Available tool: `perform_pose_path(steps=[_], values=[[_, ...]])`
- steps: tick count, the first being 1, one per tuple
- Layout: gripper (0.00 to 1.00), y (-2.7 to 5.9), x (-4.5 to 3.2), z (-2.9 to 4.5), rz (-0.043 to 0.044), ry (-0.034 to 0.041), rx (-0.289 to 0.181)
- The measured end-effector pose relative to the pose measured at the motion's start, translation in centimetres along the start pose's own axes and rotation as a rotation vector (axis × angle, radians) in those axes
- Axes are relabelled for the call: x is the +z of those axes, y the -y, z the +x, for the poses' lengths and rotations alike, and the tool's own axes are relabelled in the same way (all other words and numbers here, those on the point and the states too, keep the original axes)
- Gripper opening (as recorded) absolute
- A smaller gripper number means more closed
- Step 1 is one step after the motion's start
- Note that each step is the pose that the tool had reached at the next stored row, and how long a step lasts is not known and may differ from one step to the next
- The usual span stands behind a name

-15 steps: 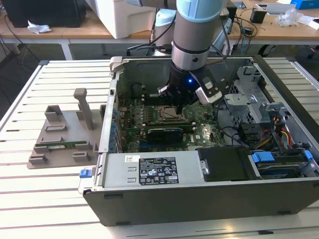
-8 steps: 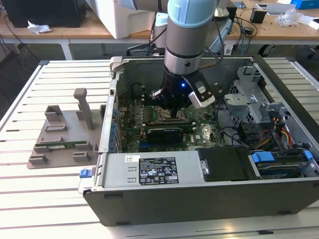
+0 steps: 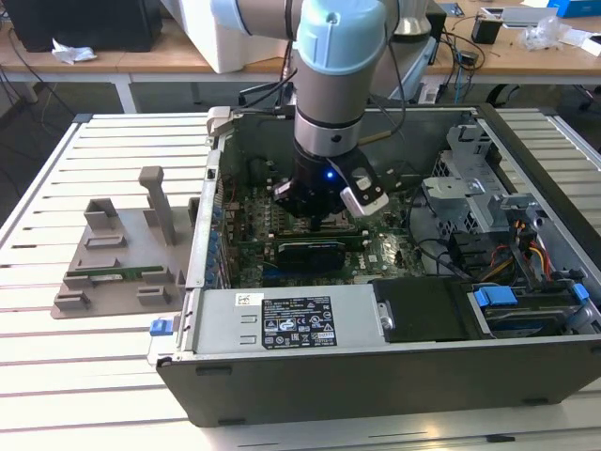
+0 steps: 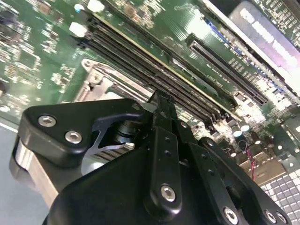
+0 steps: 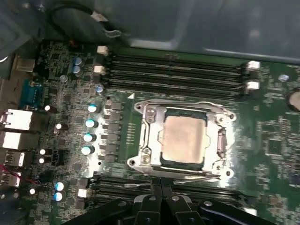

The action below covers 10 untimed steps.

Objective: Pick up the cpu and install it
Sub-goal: 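Install the second cpu locking lever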

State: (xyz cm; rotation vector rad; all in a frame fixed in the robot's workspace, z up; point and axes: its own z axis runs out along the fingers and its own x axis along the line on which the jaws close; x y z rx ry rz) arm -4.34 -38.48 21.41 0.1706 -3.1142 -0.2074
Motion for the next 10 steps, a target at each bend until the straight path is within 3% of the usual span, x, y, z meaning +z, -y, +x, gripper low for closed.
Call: perform_pose_path(steps=[3,7,10], values=[[0.11,-0.03,0.46,0.85,-0.0014,-0.0021,-0.016],[0.11,-0.14,0.73,2.11,-0.0109,-0.0029,-0.031],[0.11,-0.30,0.92,2.57,-0.0118,-0.0035,-0.036]])
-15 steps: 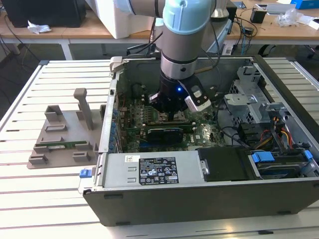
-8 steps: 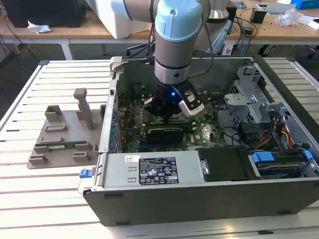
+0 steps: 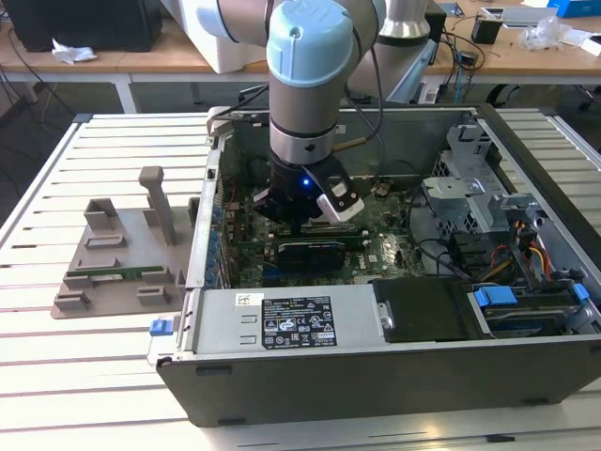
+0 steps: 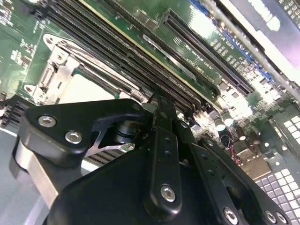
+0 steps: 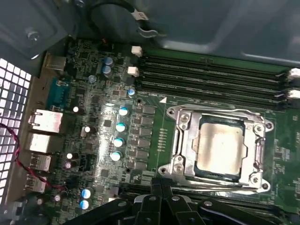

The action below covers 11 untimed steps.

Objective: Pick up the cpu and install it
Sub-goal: 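Install the second cpu locking lever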

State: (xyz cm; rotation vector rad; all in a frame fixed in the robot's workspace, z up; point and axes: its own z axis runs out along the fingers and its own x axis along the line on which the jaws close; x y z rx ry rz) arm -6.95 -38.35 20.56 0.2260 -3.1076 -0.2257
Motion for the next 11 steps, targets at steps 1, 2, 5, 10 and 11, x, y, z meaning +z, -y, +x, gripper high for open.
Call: perform_pose_path(steps=[1,2,5,10,11], values=[[0.11,-0.08,0.06,0.01,0.0000,-0.0002,-0.001],[0.11,-0.27,0.17,-0.02,-0.0003,-0.0005,-0.003],[0.11,-0.87,0.39,-0.11,-0.0004,-0.0007,-0.005],[0.11,-1.51,0.86,-0.22,-0.0001,-0.0008,-0.009],[0.11,-1.62,0.82,-0.23,0.0023,-0.0005,-0.009]])
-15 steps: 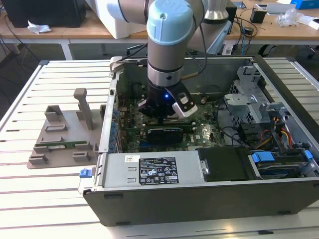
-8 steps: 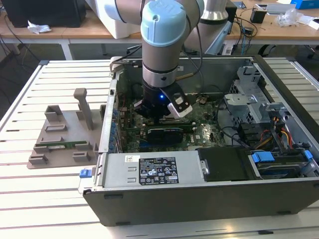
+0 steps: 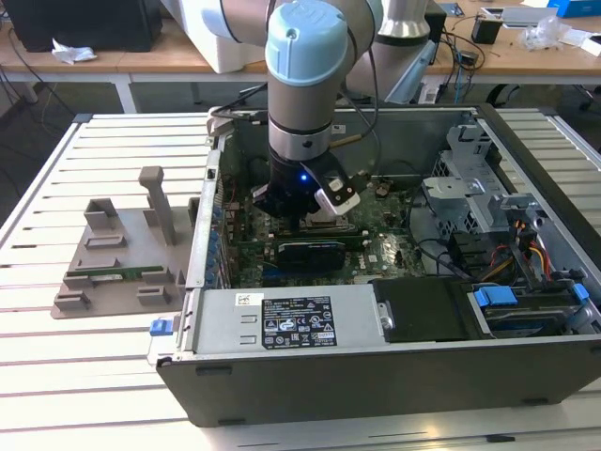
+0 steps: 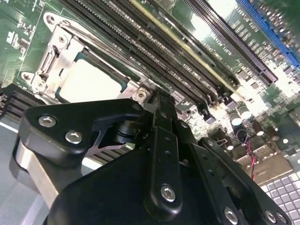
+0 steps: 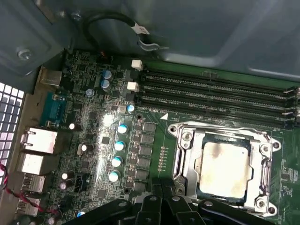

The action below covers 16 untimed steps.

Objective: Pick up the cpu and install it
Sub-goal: 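Install the second cpu locking lever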

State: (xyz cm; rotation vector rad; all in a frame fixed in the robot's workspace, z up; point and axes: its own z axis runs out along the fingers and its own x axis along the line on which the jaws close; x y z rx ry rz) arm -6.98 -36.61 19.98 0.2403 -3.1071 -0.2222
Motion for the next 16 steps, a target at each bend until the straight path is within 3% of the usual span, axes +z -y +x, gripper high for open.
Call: perform_pose_path(steps=[2,3,7,9,11,16], values=[[0.11,-0.25,-0.37,-0.03,0.0087,-0.0006,0.000],[0.11,-0.50,-0.97,-0.05,0.0126,-0.0013,0.000],[0.11,-1.01,-2.67,-0.13,0.0168,-0.0020,0.000],[0.11,-1.52,-2.76,-0.94,0.0235,-0.0061,0.001],[0.11,-1.99,-2.62,-2.06,0.0438,-0.0163,0.002],[0.11,-2.58,-2.21,-4.03,0.0885,-0.0298,0.005]])
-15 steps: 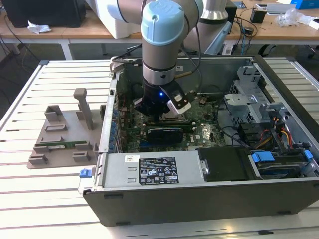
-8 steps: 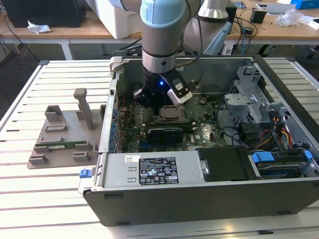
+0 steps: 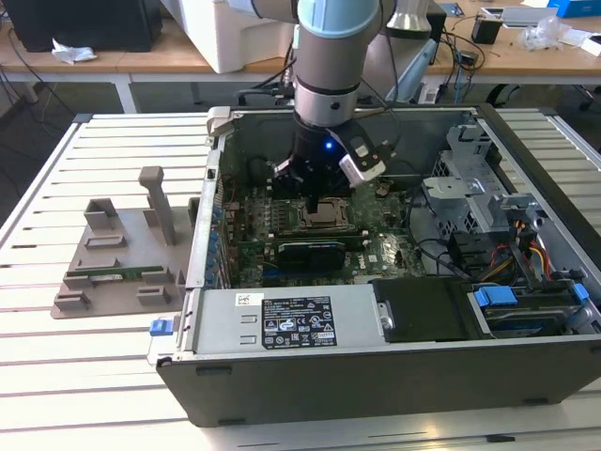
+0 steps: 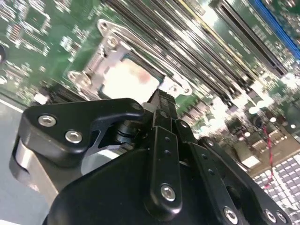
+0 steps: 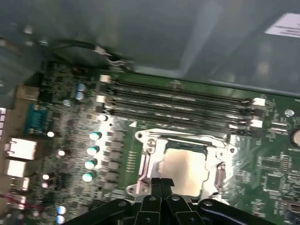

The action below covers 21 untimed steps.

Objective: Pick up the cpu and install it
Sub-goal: 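Install the second cpu locking lever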

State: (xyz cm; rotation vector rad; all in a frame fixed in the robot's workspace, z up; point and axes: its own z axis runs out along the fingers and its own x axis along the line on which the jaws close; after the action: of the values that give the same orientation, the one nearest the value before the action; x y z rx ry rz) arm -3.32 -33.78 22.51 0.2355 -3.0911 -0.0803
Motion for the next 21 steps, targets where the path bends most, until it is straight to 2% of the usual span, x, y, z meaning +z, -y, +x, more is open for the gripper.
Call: perform_pose_path(steps=[2,3,4,6,7,8,9,11,16,19,21], values=[[0.11,-0.35,0.14,-1.01,0.0213,-0.0059,0.001],[0.11,-0.63,0.23,-1.57,0.0289,-0.0089,0.002],[0.11,-0.98,0.36,-2.15,0.0425,-0.0138,0.002],[0.11,-1.94,0.47,-2.59,0.0793,-0.0211,0.004],[0.11,-2.15,0.48,-2.62,0.0893,-0.0225,0.005],[0.11,-2.23,0.36,-2.63,0.0952,-0.0233,0.005],[0.11,-2.27,-0.27,-2.60,0.0999,-0.0243,0.005],[0.11,-2.37,-2.06,-2.54,0.1015,-0.0244,0.005],[0.11,-2.52,-4.86,-2.43,0.1027,-0.0246,0.005],[0.11,-2.58,-6.00,-2.39,0.1036,-0.0248,0.005],[0.11,-2.59,-6.09,-2.39,0.1033,-0.0246,0.005]])
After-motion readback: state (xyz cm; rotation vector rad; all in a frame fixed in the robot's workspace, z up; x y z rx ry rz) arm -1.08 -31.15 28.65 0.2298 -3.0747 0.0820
